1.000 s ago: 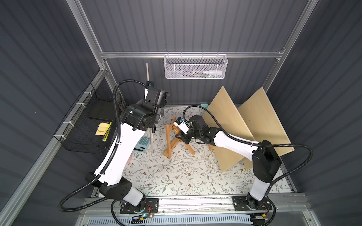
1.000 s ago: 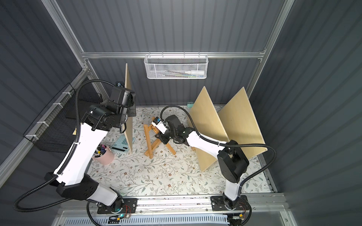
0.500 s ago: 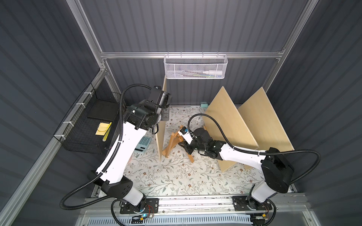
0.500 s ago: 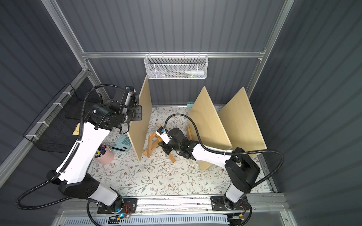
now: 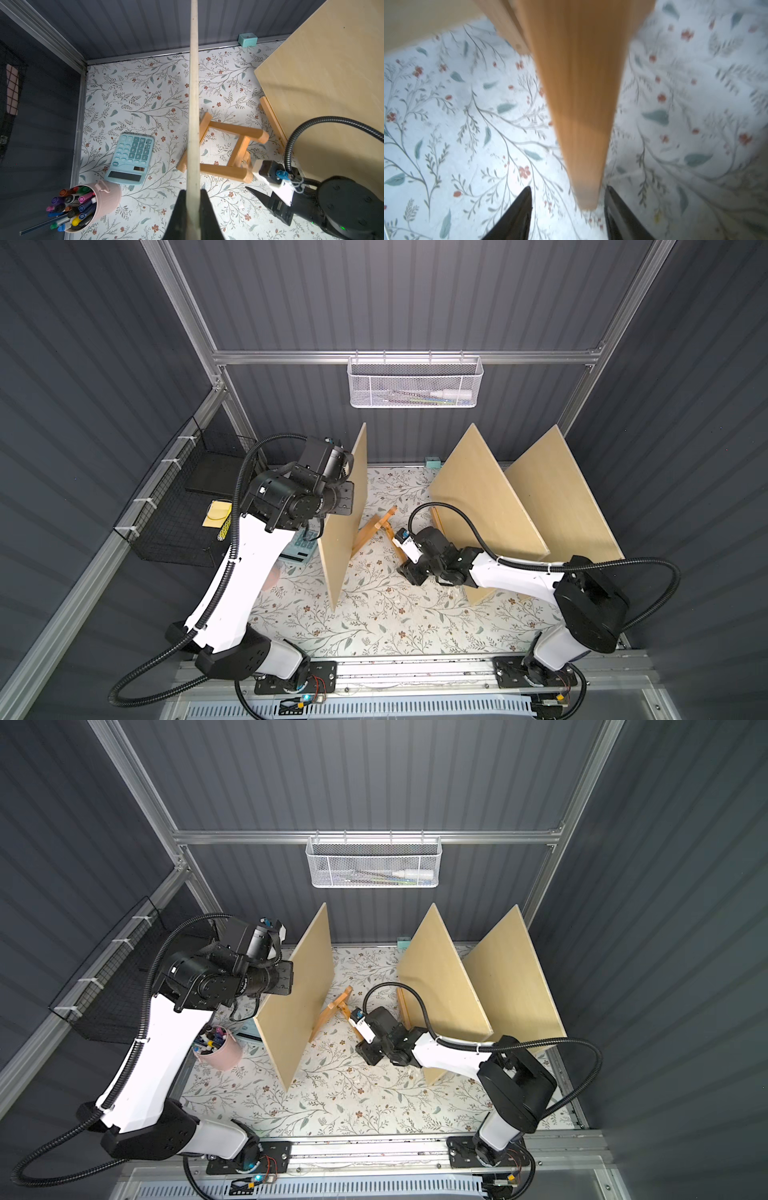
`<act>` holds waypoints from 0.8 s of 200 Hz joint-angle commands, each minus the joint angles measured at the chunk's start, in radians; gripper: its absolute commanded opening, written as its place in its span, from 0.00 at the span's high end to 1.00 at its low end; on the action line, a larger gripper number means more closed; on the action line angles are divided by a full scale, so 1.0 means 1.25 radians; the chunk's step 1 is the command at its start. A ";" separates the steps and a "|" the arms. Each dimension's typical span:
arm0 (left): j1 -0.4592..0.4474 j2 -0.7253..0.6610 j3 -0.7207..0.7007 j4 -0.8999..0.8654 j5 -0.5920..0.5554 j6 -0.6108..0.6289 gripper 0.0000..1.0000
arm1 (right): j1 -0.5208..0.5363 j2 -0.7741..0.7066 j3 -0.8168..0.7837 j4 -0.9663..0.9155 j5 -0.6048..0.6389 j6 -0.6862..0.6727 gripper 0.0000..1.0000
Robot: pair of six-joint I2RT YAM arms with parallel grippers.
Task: Assemble the easel
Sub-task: Place the easel at the center of the board, then move the easel to the center of the board.
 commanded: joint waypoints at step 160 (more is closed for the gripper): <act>-0.004 -0.163 -0.235 0.369 0.203 0.199 1.00 | -0.105 -0.098 0.039 -0.106 -0.054 0.091 0.26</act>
